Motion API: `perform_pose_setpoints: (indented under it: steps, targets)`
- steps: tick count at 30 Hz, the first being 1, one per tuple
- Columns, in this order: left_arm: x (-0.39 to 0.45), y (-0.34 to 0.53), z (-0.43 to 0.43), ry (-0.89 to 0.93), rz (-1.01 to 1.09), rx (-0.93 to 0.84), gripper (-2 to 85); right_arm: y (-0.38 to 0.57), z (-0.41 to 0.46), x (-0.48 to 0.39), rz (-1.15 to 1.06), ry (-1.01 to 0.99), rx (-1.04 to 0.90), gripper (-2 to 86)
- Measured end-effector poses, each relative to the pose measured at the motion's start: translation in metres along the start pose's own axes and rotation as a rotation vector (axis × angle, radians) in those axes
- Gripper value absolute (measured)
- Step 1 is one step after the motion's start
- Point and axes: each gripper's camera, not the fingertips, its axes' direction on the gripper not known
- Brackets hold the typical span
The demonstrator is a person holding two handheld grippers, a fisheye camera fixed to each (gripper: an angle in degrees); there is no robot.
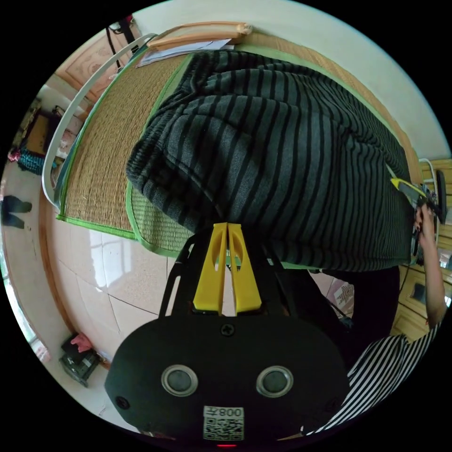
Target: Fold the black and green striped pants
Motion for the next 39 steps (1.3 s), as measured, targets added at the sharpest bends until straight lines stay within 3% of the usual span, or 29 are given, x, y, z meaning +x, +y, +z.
perform_pose_setpoints:
  steps: [2, 6, 8, 13, 17, 22, 26, 33, 39]
  targets:
    - [-0.011, 0.007, -0.003, 0.034, -0.011, 0.009, 0.0, -0.005, 0.02, -0.008, -0.017, 0.073, -0.085, 0.1]
    - [-0.03, 0.018, -0.012, 0.092, -0.068, 0.059, 0.0, 0.006, 0.009, 0.001, 0.077, -0.03, -0.06, 0.1]
    - [-0.035, 0.017, -0.034, 0.095, -0.052, 0.17, 0.0, 0.003, 0.003, 0.0, 0.094, -0.02, -0.073, 0.1]
    - [-0.041, -0.036, -0.058, 0.142, 0.017, 0.319, 0.0, -0.059, -0.033, -0.039, -0.017, -0.072, 0.111, 0.1]
    - [-0.044, -0.115, -0.045, 0.127, 0.019, 0.306, 0.0, -0.127, -0.029, -0.079, -0.151, -0.032, 0.127, 0.1]
    - [-0.055, -0.179, -0.021, 0.13, 0.003, 0.235, 0.1, -0.199, 0.026, -0.093, -0.173, 0.14, -0.06, 0.1]
    - [-0.057, -0.198, -0.018, 0.141, 0.018, 0.251, 0.2, -0.212, 0.02, -0.08, -0.078, 0.056, 0.026, 0.1]
    - [-0.066, -0.142, -0.028, 0.175, 0.031, 0.339, 0.1, -0.199, -0.004, -0.1, -0.088, 0.002, 0.149, 0.1]
    - [-0.073, -0.059, 0.01, 0.139, -0.011, 0.229, 0.1, -0.204, -0.011, -0.153, -0.262, -0.027, 0.21, 0.2]
